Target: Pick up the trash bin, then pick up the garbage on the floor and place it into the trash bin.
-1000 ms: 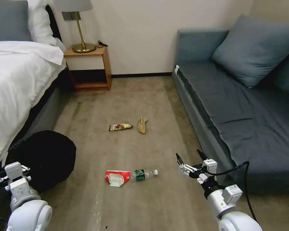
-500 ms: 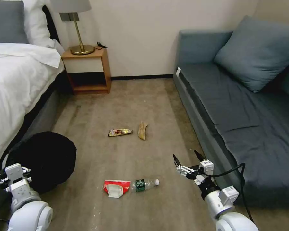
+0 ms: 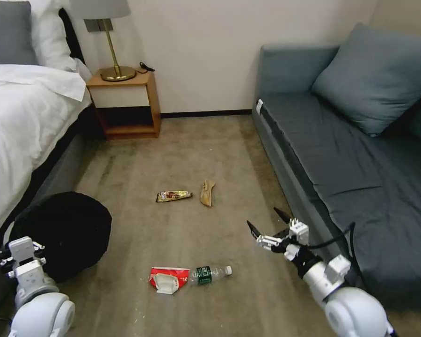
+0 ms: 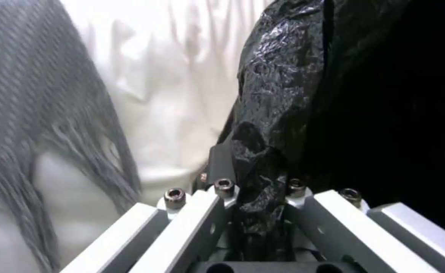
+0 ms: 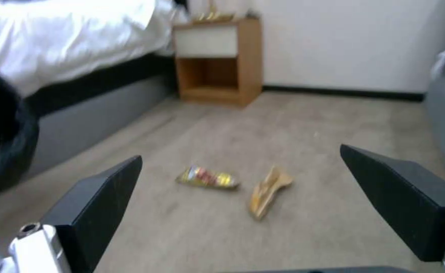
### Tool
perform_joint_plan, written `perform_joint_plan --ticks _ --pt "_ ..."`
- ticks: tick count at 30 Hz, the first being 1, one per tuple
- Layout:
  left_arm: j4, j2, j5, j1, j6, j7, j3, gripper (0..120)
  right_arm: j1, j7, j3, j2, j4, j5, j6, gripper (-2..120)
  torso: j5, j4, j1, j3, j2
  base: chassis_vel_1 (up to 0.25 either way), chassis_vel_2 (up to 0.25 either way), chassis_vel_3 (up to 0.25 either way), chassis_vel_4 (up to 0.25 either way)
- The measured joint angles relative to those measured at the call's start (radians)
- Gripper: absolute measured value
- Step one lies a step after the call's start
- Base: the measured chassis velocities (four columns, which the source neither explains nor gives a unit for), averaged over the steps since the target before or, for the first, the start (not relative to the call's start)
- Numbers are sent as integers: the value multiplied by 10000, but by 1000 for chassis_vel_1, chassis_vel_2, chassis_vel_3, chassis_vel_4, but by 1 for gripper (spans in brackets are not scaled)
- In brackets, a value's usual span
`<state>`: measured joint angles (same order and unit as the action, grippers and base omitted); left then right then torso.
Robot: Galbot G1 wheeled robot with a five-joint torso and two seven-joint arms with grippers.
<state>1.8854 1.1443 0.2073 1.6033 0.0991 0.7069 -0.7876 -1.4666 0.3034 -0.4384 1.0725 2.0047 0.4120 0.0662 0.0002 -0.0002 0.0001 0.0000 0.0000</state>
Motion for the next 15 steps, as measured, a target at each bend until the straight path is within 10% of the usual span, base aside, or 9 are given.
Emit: perform_joint_plan --ticks 6,15 --pt "-83 206 -178 479 -322 51 -51 3 2859 100 2317 -1786 -2234 1050 605 100 0 0 0 0 0 0 0 0 0" --pt "-131 674 -531 719 -626 97 -161 3 7164 390 6609 -1133 -4945 1146 769 100 -2 2 0 1 -1 0 0 0 0"
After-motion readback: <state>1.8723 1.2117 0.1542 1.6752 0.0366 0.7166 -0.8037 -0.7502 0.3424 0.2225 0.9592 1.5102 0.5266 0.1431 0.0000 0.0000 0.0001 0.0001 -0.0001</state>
